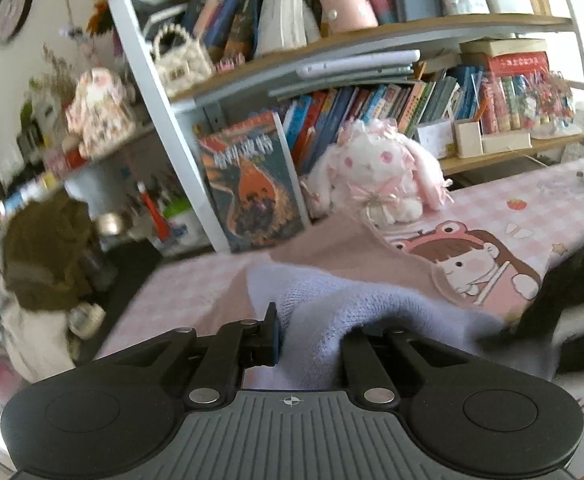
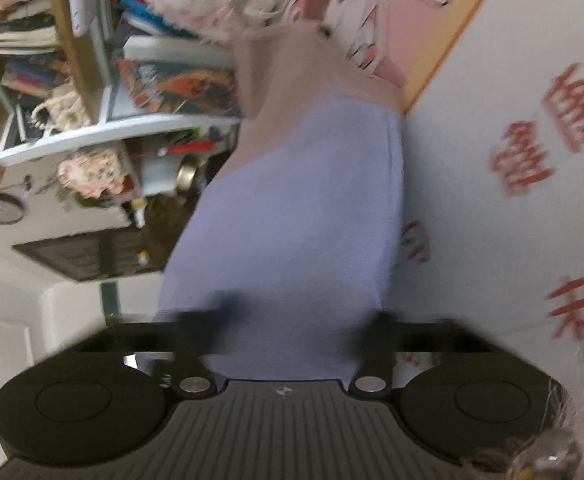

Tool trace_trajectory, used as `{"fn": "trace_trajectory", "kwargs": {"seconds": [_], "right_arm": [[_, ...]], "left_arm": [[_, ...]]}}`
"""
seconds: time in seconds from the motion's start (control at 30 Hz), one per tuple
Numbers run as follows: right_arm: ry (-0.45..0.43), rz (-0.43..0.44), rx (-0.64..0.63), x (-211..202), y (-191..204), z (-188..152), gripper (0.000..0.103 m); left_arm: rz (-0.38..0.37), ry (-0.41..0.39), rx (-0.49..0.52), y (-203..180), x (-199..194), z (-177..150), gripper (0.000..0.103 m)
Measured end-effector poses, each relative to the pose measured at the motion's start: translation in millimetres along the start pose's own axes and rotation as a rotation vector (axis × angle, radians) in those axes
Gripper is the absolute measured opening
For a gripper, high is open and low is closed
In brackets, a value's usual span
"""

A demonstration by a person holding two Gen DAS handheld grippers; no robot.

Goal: Fold clothes
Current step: 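Grasp the lavender sweater edge with the left gripper while the right gripper grasps the pink edge, then lift the sweater with both grippers and shake it open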

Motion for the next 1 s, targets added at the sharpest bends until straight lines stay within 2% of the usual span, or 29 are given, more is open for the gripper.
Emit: {"fn": "trace_trajectory", "kwargs": {"seconds": [0.07,0.1,0.13,0.27,0.37,0.43,0.47,0.53,0.63,0.7,0.77,0.83,0.87,0.97,1.0], "right_arm": [[-0.031,0.058,-0.087,-14.2,25.1,6.8,0.008],[-0.074,0.116,-0.143,-31.0,48.3,13.5,0.008],[-0.117,0.176,-0.199,-48.6,72.0,20.0,0.007],[-0.240,0.341,-0.512,-111.2,197.6,30.2,0.007],[-0.313,0.476,-0.748,-146.0,289.5,14.1,0.007],[-0.321,0.577,-0.867,-156.4,335.8,-3.4,0.007],[-0.325,0.628,-0.926,-161.6,358.4,-12.5,0.007],[-0.306,0.628,-0.989,-152.6,380.9,-19.1,0.007],[-0.288,0.481,-0.999,-112.6,373.4,-5.0,0.007],[-0.270,0.303,-0.953,-70.3,340.1,19.4,0.007],[-0.253,0.114,-0.893,-27.5,296.5,45.5,0.007],[-0.236,-0.086,-0.819,15.3,242.6,72.7,0.007],[-0.233,-0.152,-0.797,31.8,221.9,81.6,0.007],[-0.223,-0.343,-0.728,79.2,160.6,107.0,0.007],[-0.218,-0.365,-0.698,91.7,149.0,111.3,0.007]], "left_arm": [[-0.024,-0.075,0.028,6.3,-18.1,18.0,0.006],[-0.037,-0.113,0.042,9.3,-27.5,27.1,0.003],[-0.075,-0.154,0.048,9.5,-37.5,40.1,0.003],[-0.280,-0.444,0.006,9.8,-105.9,100.3,0.003],[-0.484,-0.622,-0.160,29.8,-150.3,137.6,0.003],[-0.581,-0.676,-0.271,49.6,-161.7,150.6,0.003],[-0.605,-0.660,-0.311,56.5,-156.2,150.9,0.003],[-0.639,-0.600,-0.382,66.0,-136.0,145.9,0.003],[-0.634,-0.397,-0.438,59.3,-75.8,111.3,0.003],[-0.598,-0.237,-0.442,45.6,-24.4,77.5,0.005],[-0.527,-0.080,-0.419,30.1,25.2,38.8,0.006],[-0.460,0.065,-0.359,17.2,69.3,0.5,0.010],[-0.434,0.131,-0.316,12.2,86.3,-16.7,0.010],[-0.337,0.213,-0.217,17.6,107.5,-46.4,0.010],[-0.317,0.221,-0.202,22.3,109.6,-50.1,0.013]]}}
Point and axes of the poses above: each gripper's, at about its wrist camera, not at the fingertips, and x roughly the way its jaws point, y to its left, z to its top, the point moved 7 cm from there along x, roughly the way its jaws point
